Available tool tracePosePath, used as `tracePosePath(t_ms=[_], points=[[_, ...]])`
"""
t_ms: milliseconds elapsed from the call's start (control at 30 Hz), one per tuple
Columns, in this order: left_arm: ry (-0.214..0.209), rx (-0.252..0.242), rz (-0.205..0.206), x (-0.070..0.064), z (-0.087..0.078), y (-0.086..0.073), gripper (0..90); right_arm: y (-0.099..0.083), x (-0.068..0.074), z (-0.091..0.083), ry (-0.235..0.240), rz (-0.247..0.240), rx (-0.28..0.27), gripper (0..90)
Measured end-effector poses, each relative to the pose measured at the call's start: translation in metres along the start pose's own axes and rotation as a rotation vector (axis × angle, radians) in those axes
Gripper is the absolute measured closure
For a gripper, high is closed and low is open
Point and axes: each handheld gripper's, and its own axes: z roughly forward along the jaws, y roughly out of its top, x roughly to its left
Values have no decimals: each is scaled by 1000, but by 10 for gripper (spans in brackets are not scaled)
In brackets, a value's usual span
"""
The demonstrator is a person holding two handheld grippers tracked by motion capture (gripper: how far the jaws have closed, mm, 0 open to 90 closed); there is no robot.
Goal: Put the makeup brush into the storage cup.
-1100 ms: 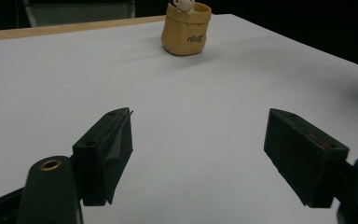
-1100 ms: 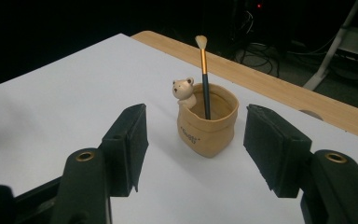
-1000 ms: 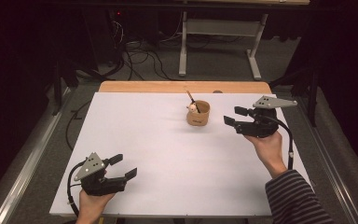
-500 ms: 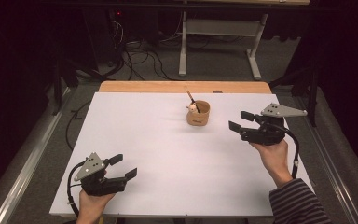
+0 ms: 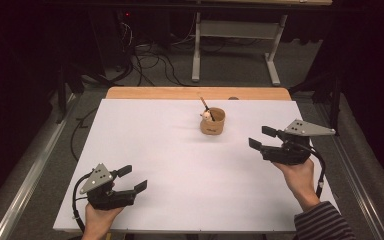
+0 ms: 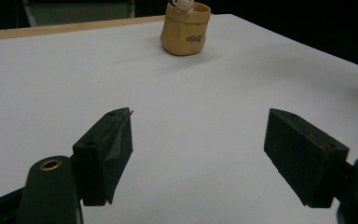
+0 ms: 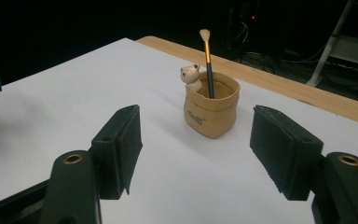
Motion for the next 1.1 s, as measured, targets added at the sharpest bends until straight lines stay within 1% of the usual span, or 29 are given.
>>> tracePosePath(t_ms=[267,533,767,1100], points=[[0,0,-1,0,1,0,244,-9,3,-9,-5,3,-15,354],[1,-1,-4,0,0,0,244,-17,5,-17,1,11,-30,353],[2,-3,-9,1,0,0,244,-22,5,-22,4,34,-34,352],[5,-4,-8,1,0,0,244,-30,7,-31,8,43,-49,352]])
